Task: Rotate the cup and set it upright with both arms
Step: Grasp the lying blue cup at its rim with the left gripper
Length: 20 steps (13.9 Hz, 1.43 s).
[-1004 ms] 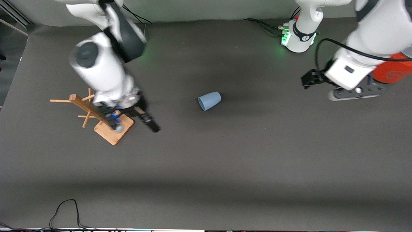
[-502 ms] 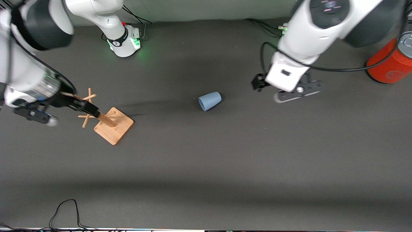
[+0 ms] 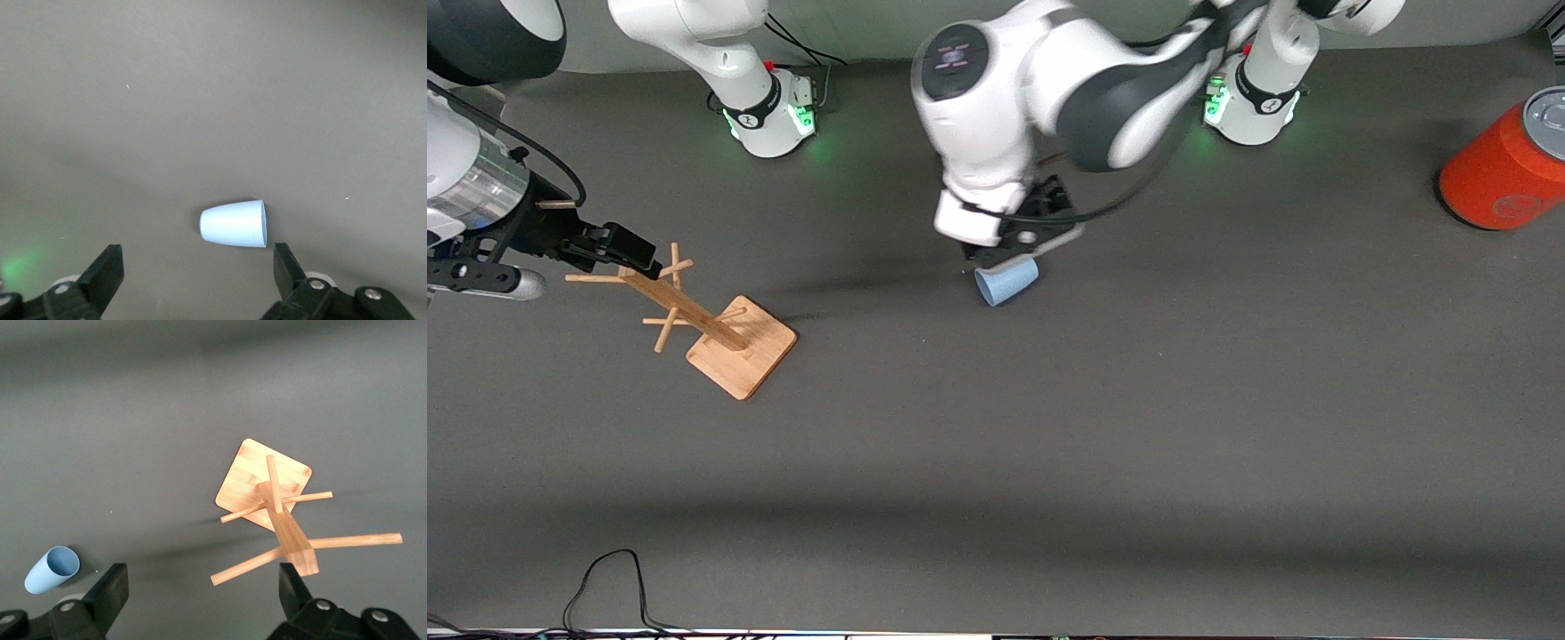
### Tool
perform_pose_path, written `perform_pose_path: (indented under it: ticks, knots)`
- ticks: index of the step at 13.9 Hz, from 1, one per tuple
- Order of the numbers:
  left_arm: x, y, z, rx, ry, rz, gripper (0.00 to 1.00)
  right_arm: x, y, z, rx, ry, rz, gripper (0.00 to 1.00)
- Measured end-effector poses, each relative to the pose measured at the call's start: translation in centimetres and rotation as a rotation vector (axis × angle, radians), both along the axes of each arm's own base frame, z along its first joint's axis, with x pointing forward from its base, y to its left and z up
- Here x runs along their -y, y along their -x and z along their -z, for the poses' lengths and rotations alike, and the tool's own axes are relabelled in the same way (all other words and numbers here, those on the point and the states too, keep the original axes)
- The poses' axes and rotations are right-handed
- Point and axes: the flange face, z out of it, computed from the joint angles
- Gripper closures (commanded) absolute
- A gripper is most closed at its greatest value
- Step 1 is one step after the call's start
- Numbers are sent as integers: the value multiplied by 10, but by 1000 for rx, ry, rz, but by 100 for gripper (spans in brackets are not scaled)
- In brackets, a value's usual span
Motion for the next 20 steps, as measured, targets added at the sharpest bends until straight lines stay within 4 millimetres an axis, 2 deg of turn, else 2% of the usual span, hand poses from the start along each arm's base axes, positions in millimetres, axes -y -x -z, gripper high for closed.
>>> perform_pose_path:
  ticks: [2,4,8,10,12,16,20]
  knots:
    - [39,27,44,27,-44,21,0,-2,-3,6,1,4,-26,0]
    - [63,49,83,45,-90,28,0,-2,-4,10,-3,9,-40,0]
    - [82,73,162,51,-201,13,0,-3,-4,15,-10,11,-45,0]
    - [83,76,192,44,-236,-7,0,-3,-4,15,-10,11,-45,0]
    - [81,74,208,38,-253,-17,0,-3,-4,19,-17,11,-45,0]
    - [69,55,218,57,-278,-46,0,-4,-7,35,-40,13,-46,0]
    - [63,55,249,34,-314,-47,0,-12,-6,30,-28,12,-62,0]
